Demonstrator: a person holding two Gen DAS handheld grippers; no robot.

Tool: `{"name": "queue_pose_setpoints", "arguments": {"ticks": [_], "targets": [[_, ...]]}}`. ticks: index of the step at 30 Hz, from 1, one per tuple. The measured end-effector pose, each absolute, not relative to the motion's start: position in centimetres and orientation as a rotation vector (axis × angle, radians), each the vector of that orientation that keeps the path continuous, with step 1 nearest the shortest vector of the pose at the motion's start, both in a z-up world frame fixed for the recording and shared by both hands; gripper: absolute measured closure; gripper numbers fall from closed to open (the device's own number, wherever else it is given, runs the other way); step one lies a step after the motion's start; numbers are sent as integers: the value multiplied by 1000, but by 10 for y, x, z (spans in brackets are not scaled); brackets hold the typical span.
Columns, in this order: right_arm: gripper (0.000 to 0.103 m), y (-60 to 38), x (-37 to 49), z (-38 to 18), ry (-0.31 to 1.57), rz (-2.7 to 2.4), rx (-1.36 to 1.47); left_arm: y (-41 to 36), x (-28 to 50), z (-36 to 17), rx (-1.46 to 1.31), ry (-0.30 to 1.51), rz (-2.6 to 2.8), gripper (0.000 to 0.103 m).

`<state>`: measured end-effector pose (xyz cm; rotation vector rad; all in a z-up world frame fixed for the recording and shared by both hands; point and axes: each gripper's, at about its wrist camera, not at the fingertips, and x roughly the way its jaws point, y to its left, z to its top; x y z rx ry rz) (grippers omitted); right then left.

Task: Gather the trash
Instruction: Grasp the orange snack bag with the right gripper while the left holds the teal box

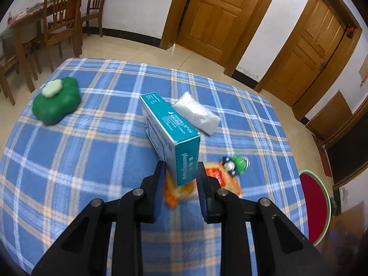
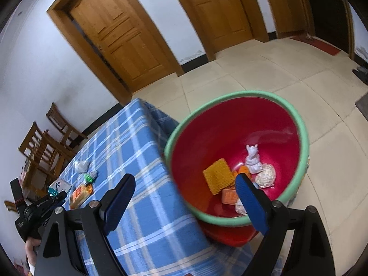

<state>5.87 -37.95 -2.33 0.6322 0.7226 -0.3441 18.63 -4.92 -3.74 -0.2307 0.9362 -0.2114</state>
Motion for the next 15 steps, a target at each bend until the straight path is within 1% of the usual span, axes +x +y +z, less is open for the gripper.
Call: {"name": "queue_pose_setpoints", "arguments": {"ticks": [15], "targets": [[13,-275,125,-13,816,-125,465,30,144,-38,-281,911,-155,77]]}}
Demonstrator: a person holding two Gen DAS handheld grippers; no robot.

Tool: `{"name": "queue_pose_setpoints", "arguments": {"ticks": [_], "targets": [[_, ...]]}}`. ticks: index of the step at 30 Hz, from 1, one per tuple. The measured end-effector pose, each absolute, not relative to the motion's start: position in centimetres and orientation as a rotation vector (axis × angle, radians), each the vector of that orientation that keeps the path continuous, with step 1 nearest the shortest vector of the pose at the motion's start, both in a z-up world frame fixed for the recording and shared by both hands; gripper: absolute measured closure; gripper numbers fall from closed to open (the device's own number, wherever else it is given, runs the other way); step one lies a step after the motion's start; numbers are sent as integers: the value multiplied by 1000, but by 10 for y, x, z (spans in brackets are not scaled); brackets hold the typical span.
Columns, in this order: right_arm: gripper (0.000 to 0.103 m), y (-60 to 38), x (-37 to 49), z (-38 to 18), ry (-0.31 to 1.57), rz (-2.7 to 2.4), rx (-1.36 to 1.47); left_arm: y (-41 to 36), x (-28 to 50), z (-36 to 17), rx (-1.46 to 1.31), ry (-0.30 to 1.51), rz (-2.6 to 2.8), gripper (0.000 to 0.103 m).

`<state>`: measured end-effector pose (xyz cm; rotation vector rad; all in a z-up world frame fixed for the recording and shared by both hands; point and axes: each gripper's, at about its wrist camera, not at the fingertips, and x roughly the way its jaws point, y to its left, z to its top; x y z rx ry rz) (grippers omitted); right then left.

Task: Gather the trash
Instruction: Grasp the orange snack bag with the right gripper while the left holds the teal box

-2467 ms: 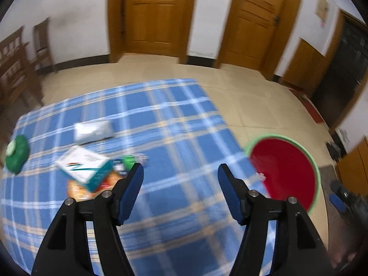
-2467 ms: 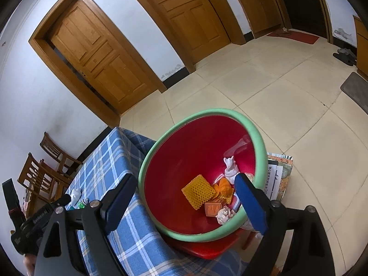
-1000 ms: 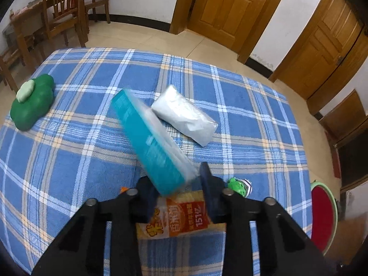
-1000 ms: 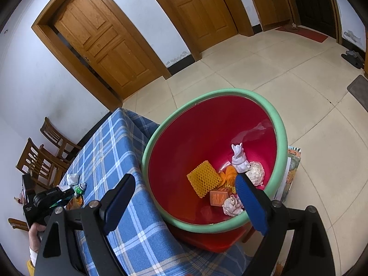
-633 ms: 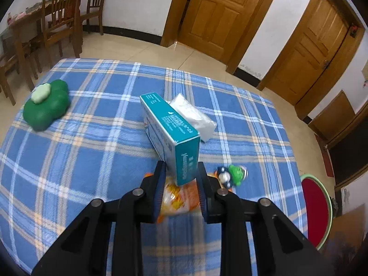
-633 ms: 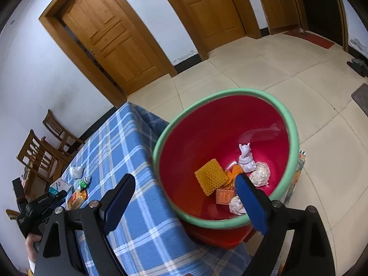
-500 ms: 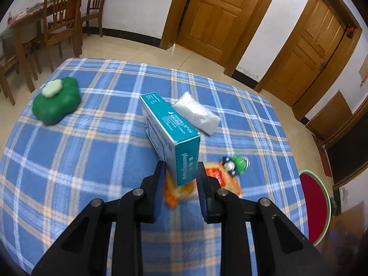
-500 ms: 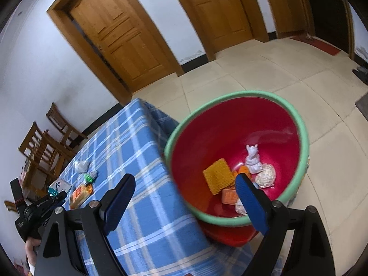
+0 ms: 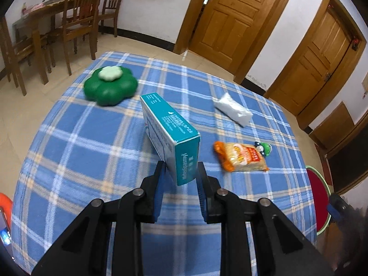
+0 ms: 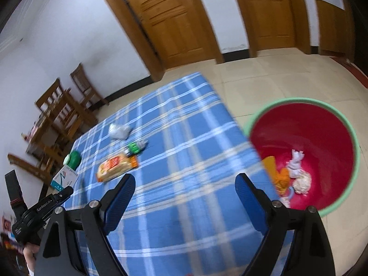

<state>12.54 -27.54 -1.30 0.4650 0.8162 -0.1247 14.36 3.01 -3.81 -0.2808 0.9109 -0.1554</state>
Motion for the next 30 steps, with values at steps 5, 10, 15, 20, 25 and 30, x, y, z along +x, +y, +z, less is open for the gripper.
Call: {"name": "queue_pose_setpoints", "arguments": {"ticks": [5,10,15,20,25,30], "targets": [[8,-239,154,-18,864,-50,413,46,138,-43,-297,904,-145,77],[4,-207,181,-26,907,8,380,61,135,-44,-300,882,-117,77],[0,-181,204,-37,932,33,337,75,133,-45,-310,865,-96,77],[0,-159,227,-49,955,49,295,86,133,-49,-342,870,-90,77],[0,-140,248,-59,971,49,232,92,133,-50,-358,870,-87,77],[0,-130,266,-69,980,24,166,95,134,-52,-369,869,-87,77]]}}
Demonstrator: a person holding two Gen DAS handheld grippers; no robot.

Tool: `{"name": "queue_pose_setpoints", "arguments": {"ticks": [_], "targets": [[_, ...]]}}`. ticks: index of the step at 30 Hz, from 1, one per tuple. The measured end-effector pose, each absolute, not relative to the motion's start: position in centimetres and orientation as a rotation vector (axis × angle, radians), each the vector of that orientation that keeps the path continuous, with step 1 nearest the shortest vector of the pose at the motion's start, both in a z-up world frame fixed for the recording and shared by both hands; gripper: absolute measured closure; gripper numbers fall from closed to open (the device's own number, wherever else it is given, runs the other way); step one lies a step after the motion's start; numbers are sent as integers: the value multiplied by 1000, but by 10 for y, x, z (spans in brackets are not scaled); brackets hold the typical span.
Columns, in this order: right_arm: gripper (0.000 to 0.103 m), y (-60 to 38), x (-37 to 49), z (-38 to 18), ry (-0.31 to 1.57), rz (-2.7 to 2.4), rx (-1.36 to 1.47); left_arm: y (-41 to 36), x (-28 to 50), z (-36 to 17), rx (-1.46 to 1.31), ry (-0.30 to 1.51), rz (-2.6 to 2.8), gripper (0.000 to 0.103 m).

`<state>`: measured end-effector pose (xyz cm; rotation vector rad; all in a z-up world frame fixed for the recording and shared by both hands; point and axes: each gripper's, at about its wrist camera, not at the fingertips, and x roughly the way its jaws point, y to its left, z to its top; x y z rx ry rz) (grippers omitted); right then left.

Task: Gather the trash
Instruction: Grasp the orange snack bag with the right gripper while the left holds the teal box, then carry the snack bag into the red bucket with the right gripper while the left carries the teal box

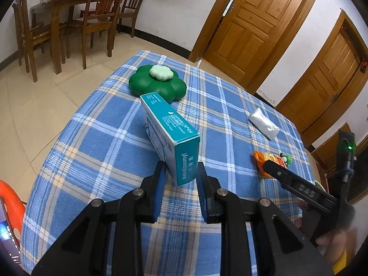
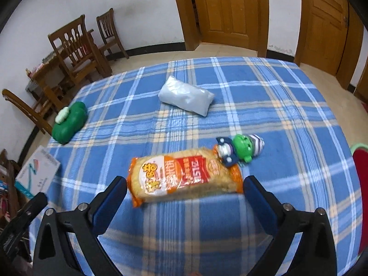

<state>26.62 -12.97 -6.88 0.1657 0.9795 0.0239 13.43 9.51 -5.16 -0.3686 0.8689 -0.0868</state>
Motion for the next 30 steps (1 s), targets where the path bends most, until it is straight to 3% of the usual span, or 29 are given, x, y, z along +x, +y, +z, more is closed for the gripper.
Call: {"name": "queue_pose_setpoints", "arguments": {"ticks": [10,17,30], "targets": [[1,-121,275,-73,957,24,103,94,139,-57,-375,877,-93,77],[12,-124,271,-70,940,33,133,90,139,-58,-369,885,-98,77],[14,-135,238,-61,944,93,181,80,136,-52,-353,878,-121,77]]}}
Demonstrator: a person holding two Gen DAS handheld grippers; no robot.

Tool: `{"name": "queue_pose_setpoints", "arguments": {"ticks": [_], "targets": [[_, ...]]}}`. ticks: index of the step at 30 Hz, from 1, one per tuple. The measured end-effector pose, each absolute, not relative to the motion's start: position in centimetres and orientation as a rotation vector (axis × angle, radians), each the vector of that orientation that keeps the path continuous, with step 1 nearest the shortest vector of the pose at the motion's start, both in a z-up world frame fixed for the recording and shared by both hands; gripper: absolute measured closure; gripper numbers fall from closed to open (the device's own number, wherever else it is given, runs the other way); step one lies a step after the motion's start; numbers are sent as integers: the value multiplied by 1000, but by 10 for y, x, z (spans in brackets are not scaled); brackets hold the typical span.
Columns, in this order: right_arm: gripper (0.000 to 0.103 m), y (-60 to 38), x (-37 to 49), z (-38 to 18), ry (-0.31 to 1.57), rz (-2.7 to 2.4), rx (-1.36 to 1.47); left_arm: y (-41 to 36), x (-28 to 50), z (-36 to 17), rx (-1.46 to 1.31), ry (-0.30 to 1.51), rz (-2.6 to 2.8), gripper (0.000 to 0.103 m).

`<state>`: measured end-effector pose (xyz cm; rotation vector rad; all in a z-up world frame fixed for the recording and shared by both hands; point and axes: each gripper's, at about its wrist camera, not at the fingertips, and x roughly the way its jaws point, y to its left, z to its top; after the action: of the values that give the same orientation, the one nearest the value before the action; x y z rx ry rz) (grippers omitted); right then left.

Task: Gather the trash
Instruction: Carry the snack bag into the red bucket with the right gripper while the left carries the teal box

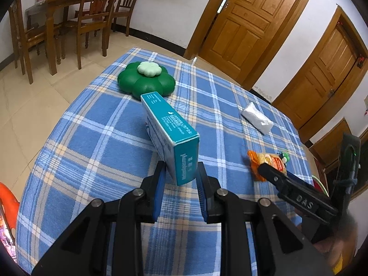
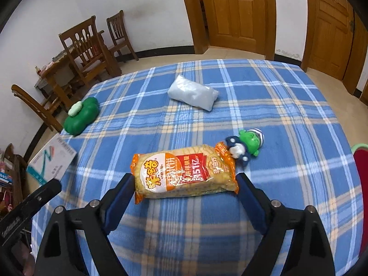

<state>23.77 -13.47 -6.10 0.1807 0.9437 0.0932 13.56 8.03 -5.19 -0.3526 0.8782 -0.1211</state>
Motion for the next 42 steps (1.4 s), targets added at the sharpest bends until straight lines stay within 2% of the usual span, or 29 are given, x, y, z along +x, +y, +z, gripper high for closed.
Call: {"name": "queue_pose_setpoints", "arguments": {"ticks": [22,42], "targets": [[13,-189,152,-29,901,126,326,43,115,-23,-314,844,-252,80],[13,-322,86,-6,756,-207,466,-42,105,10,-244,863,-471,81]]}}
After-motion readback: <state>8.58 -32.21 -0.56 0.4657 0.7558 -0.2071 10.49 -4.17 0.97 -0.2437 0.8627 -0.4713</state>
